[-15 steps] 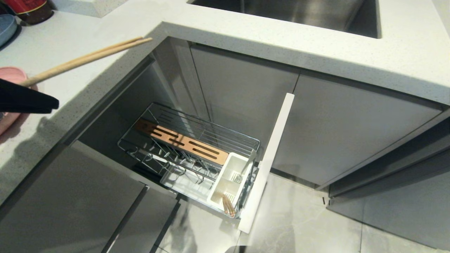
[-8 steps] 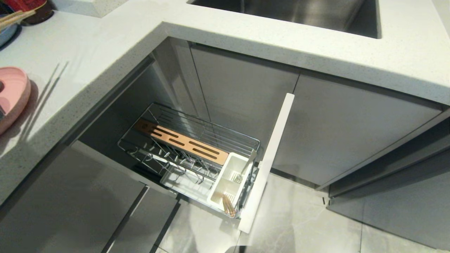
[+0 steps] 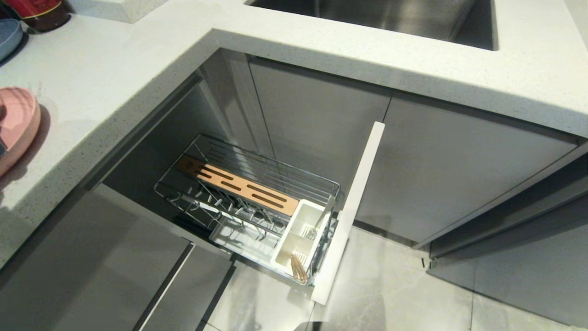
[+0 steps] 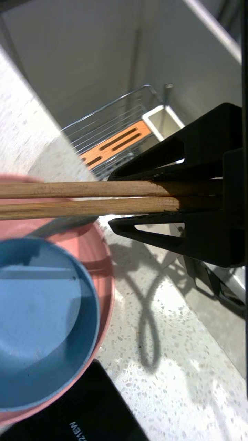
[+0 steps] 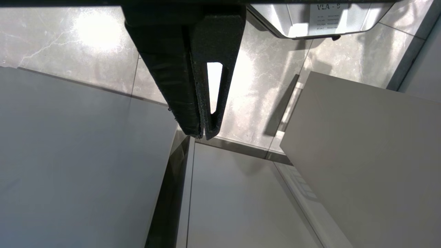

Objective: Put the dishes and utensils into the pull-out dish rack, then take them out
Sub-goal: Take the chopsticks out of the cupboard

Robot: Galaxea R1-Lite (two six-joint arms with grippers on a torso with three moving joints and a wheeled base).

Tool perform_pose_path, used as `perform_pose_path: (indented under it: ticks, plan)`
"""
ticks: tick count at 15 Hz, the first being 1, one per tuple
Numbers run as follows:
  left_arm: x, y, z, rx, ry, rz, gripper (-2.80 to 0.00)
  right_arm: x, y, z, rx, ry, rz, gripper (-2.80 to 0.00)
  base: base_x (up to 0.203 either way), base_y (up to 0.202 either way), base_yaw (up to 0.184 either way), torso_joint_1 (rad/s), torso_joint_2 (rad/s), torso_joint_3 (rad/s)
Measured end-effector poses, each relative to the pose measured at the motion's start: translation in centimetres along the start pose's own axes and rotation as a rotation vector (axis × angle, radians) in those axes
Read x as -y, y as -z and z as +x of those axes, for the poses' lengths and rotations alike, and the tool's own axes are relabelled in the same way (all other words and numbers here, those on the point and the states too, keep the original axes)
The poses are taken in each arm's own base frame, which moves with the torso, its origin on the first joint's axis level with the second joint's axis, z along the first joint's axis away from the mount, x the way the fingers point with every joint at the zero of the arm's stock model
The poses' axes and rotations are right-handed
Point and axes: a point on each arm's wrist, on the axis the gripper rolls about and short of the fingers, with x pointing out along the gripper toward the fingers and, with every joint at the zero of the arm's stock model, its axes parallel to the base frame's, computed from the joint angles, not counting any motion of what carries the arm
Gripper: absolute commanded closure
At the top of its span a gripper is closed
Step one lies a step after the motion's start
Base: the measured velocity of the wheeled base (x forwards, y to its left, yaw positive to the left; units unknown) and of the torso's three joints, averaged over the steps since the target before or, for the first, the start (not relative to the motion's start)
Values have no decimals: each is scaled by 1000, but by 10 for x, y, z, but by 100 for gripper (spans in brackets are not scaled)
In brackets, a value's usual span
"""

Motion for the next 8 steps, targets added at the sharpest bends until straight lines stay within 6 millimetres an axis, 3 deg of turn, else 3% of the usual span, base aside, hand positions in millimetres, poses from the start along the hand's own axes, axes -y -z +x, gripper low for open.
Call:
perform_pose_path:
  ticks: [5, 8]
  plan:
    - [-2, 8, 33, 48, -34, -75, 0, 0, 0, 0, 0, 0, 0, 0, 0, 0, 0, 0, 0, 0]
    - [-3, 10, 40, 51, -38, -109, 0, 0, 0, 0, 0, 0, 0, 0, 0, 0, 0, 0, 0, 0]
